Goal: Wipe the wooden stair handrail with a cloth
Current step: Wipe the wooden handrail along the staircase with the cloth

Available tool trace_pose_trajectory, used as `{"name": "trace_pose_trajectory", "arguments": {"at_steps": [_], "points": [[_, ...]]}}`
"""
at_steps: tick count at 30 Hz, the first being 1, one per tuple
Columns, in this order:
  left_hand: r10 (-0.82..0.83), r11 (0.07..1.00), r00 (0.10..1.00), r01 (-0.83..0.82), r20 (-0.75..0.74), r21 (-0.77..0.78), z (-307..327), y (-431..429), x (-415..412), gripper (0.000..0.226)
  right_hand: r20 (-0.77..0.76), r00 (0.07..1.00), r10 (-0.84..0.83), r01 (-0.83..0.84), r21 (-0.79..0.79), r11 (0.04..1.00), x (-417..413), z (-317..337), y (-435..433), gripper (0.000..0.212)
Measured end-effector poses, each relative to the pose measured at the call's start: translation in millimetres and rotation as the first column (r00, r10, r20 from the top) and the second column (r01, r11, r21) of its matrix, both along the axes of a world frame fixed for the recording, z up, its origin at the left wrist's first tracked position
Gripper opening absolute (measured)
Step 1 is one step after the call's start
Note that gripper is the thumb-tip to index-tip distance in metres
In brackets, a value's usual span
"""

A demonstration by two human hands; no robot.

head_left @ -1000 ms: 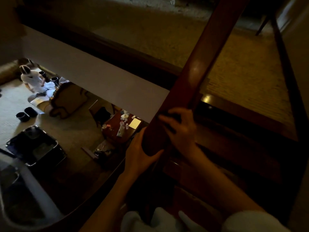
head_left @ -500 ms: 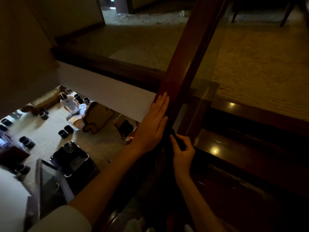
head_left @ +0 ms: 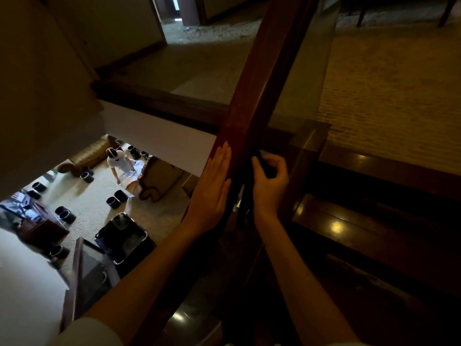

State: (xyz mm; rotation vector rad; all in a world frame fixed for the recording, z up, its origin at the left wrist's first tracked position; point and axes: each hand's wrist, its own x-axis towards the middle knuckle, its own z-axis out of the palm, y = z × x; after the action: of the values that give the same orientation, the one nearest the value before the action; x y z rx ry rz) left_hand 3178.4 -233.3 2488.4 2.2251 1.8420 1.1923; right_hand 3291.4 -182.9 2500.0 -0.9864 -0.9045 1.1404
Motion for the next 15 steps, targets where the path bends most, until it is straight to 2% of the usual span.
{"name": "trace_pose_trajectory", "arguments": {"at_steps": [4,7,12,15], "points": [[-0.001,1.0,1.0,0.001,0.002,-0.007,0.2,-0.9,-0.3,0.058,0.027,1.0,-0.008,0.008,-0.01,1.0,-7.5,-22.2,-34.8,0.012],[-0.003,1.0,1.0,0.003,0.007,-0.014,0.0,-1.0,-0.3,0.058,0.053,0.995,-0.079,0.077,0.026,0.997,-5.9,3.3,1.4,0.013],[-0.003,1.0,0.999,0.004,0.037,-0.011,3.1,-3.6,2.2,0.057,-0.051,0.986,-0.162,0.162,0.001,0.987,6.0,83.1,102.6,0.012],[-0.005,1.0,0.998,0.007,0.059,-0.022,7.5,-6.1,4.6,0.056,-0.018,0.981,-0.193,0.194,0.034,0.98,3.1,79.1,97.7,0.013]]}}
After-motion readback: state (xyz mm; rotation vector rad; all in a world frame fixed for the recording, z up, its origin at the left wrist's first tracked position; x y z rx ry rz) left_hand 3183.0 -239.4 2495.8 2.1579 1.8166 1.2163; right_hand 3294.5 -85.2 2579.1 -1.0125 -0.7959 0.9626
